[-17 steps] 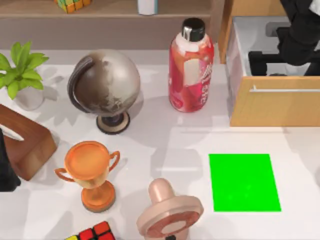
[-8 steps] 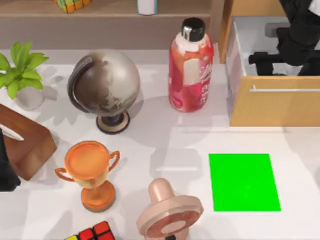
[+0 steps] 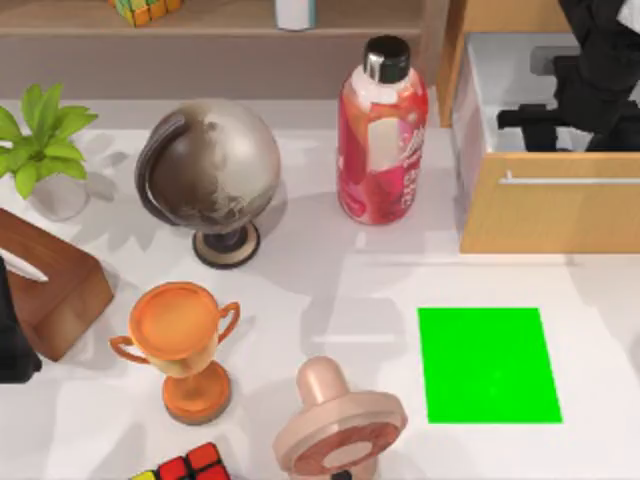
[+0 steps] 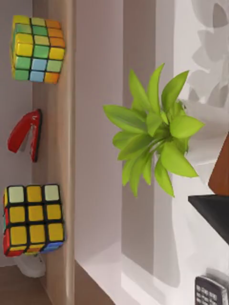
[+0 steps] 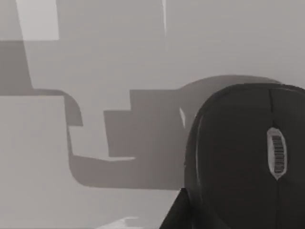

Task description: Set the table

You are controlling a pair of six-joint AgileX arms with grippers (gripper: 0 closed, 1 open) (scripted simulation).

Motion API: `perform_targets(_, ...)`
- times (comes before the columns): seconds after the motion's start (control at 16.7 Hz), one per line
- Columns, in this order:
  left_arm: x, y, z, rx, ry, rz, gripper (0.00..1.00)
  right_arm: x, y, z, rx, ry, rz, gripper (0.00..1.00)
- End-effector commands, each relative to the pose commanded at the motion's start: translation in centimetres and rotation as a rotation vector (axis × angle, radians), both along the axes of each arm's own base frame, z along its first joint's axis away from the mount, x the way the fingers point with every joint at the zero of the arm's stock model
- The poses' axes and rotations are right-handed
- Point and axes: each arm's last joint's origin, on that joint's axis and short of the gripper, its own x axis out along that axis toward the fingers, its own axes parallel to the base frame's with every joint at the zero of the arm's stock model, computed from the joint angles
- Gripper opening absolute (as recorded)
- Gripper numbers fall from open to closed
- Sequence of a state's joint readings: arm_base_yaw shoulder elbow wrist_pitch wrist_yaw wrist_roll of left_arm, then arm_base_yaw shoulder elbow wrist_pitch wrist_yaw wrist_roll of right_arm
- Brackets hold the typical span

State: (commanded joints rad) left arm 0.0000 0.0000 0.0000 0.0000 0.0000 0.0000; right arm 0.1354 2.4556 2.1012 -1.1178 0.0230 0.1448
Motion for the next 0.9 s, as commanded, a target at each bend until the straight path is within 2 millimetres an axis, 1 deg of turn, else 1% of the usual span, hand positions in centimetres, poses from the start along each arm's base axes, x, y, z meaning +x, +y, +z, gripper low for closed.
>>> perform_targets(0.54, 0.0, 0.0, 0.0, 0.000, 0.000, 0.000, 1.00, 0.0, -0.1, 0.1, 0.001, -0.001, -0.003, 0.00)
perform_targets(0.72, 0.0, 0.0, 0.0, 0.000, 0.000, 0.000, 1.00, -0.4, 0.1, 1.9, -0.002, -0.028, 0.000, 0.00)
perform_targets(0.9, 0.0, 0.0, 0.0, 0.000, 0.000, 0.000, 1.00, -1.4, 0.2, 4.3, -0.010, -0.058, -0.007, 0.00)
